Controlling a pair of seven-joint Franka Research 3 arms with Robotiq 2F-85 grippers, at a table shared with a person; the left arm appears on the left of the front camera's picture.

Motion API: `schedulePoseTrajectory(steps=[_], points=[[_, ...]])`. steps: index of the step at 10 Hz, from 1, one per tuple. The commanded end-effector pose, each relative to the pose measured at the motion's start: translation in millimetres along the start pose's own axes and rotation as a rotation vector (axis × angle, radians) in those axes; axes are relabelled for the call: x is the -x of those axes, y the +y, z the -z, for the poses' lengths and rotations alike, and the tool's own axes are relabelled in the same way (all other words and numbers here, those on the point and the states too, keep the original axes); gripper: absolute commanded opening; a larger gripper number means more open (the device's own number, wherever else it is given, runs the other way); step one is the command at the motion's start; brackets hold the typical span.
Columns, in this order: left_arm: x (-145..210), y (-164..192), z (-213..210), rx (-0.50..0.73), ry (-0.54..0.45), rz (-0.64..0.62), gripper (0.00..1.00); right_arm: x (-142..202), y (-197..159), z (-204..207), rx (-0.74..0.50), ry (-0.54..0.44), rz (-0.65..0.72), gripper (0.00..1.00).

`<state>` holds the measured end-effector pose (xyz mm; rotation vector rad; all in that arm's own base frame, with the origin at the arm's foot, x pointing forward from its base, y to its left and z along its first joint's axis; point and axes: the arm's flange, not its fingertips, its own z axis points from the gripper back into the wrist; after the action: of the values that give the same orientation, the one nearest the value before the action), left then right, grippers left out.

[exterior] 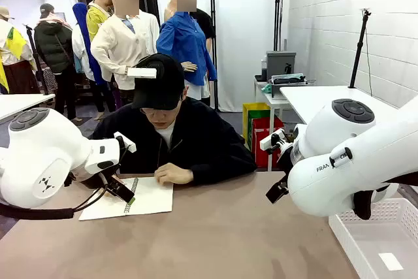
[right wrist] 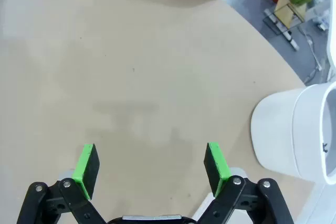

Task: Sort the paper based on its condition.
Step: If a person hands you a paper, place it in the Organizing basket , and if it's crumpled, put it in the Trash can.

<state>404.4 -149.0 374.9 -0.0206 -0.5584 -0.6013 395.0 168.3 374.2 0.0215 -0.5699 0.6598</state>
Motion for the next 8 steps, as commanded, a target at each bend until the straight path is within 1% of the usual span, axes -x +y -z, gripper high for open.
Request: schedulePoseTrajectory(steps=[1, 8], points=[[-0.2, 0.2, -0.2, 0.000, -0.001, 0.000, 1.00, 0.0, 0.0, 0.0, 0.000, 0.000, 0.000, 1.00], [-0.2, 0.2, -0.2, 0.000, -0.001, 0.000, 1.00, 0.0, 0.0, 0.0, 0.000, 0.000, 0.000, 1.00]])
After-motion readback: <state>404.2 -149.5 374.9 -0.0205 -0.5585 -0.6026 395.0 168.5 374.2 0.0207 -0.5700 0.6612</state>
